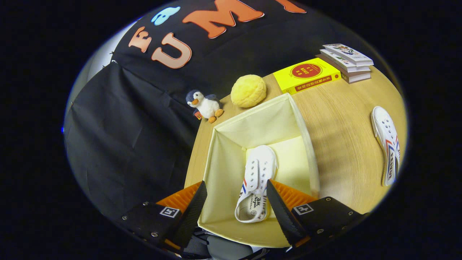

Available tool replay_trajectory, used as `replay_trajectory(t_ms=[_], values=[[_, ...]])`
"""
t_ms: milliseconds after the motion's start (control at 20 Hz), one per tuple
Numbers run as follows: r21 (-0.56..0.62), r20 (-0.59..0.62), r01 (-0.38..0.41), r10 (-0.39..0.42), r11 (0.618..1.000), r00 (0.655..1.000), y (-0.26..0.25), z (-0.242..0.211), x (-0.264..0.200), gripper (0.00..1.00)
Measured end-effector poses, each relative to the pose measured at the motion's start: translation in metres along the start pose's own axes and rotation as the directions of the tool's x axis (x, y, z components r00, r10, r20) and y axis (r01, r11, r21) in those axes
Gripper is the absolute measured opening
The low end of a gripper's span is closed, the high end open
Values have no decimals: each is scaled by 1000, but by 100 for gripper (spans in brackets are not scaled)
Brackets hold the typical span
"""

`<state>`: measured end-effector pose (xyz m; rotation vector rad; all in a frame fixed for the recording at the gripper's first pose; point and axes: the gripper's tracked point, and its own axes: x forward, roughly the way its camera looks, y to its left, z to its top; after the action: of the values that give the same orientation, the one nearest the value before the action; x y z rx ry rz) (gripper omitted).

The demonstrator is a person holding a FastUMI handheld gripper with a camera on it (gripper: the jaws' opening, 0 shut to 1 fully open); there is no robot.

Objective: Open the storage box then place both shoes into the box .Put the left shoe in first, then the right shoe, with the right side of both shoes facing outward in a uniform manner.

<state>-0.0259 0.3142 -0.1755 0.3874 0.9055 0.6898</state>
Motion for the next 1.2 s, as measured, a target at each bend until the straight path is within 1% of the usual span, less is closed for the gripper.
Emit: replay_trajectory(t_ms=[200, 450, 650, 850, 1050, 1200], values=[[-10, 55, -11, 12, 1000, 998, -14, 22, -29, 98], [23, 105, 45, -47, 999, 993, -69, 43, -65, 98], [78, 157, 115, -126, 990, 979, -126, 63, -97, 98], [112, 183, 188, -207, 976, 961, -181, 77, -124, 98], [122, 173, 265, -283, 957, 943, -229, 82, -140, 98], [132, 143, 323, -340, 937, 929, -267, 76, -145, 98]])
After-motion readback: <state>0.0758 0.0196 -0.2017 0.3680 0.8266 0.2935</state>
